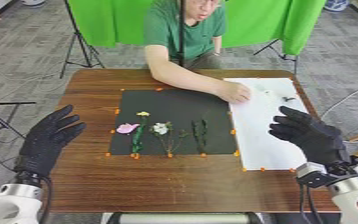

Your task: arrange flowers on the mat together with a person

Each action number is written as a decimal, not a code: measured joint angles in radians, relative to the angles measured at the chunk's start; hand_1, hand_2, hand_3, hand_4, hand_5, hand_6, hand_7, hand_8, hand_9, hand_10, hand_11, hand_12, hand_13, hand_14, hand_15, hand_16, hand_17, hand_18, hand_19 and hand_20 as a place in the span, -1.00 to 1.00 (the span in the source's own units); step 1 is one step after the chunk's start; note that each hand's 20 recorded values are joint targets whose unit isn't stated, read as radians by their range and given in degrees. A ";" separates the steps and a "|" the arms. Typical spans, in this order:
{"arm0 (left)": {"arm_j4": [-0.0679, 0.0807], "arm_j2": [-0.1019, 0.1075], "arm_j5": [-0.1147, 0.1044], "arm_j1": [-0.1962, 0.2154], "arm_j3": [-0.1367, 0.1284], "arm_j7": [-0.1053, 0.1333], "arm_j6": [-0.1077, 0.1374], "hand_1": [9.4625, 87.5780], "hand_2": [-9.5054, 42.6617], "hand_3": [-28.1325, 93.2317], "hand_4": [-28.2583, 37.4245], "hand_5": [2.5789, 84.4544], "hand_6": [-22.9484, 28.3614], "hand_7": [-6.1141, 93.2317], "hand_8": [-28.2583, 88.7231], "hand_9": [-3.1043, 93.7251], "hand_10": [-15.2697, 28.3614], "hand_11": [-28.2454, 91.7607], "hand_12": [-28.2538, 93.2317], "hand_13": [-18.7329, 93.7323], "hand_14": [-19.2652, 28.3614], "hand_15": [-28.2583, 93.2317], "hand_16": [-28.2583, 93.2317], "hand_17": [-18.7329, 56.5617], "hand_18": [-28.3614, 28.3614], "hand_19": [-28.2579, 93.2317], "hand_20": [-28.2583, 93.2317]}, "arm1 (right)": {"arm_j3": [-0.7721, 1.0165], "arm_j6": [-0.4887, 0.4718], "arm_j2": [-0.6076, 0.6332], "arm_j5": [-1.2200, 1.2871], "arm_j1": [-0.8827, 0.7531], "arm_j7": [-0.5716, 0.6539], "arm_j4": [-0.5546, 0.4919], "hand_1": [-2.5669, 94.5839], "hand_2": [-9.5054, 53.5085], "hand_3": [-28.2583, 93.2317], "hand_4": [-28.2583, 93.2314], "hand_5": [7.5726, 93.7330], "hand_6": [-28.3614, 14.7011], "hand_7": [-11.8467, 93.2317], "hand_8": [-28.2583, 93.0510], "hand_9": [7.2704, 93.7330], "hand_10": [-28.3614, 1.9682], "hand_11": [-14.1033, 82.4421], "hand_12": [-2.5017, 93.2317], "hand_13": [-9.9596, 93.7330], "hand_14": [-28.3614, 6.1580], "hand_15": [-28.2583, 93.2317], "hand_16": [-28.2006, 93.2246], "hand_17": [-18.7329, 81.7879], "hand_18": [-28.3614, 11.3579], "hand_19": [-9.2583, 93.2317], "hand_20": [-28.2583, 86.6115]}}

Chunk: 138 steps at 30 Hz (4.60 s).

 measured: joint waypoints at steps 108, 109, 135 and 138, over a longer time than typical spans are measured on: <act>-0.029 0.034 -0.016 0.064 -0.058 0.024 0.037 -0.53 -0.59 0.61 -0.90 -0.14 0.01 -0.43 -0.68 -0.23 0.36 -0.04 -0.26 -0.12 0.57 0.12 -0.53 -0.60 0.80 0.30 -0.39 | -1.517 0.514 0.530 -1.493 1.332 0.556 0.789 -0.34 -1.00 0.92 -1.00 -0.15 0.33 -0.09 -0.82 -0.09 0.26 0.09 -0.39 0.05 0.21 0.52 -0.22 -0.27 -0.38 0.47 0.18; -0.029 0.034 -0.016 0.064 -0.058 0.023 0.037 -0.53 -0.59 0.61 -0.90 -0.14 0.01 -0.43 -0.68 -0.23 0.37 -0.04 -0.26 -0.12 0.57 0.12 -0.53 -0.60 0.80 0.30 -0.39 | -1.514 0.496 0.527 -1.493 1.336 0.570 0.790 -0.34 -1.00 0.92 -1.00 -0.13 0.35 -0.09 -0.82 -0.07 0.26 0.09 -0.39 0.06 0.21 0.52 -0.22 -0.27 -0.37 0.47 0.18; -0.028 0.034 -0.016 0.060 -0.054 0.021 0.037 -0.53 -0.59 0.61 -0.91 -0.14 0.01 -0.43 -0.68 -0.23 0.37 -0.03 -0.27 -0.12 0.57 0.12 -0.54 -0.60 0.80 0.30 -0.39 | -1.495 0.676 0.504 -1.475 1.332 0.511 0.847 0.01 -0.99 0.79 -1.00 0.45 0.57 0.14 -0.62 0.77 0.53 -0.28 0.11 0.53 0.39 0.41 0.06 -0.12 -0.36 0.51 0.24; -0.028 0.034 -0.016 0.062 -0.055 0.021 0.037 -0.53 -0.59 0.61 -0.91 -0.14 0.01 -0.43 -0.68 -0.23 0.37 -0.03 -0.27 -0.12 0.58 0.12 -0.54 -0.60 0.80 0.30 -0.39 | -1.470 0.733 0.519 -1.504 1.307 0.485 0.766 0.01 -0.99 0.79 -1.00 0.45 0.57 0.14 -0.62 0.78 0.53 -0.28 0.11 0.53 0.39 0.42 0.06 -0.12 -0.36 0.51 0.24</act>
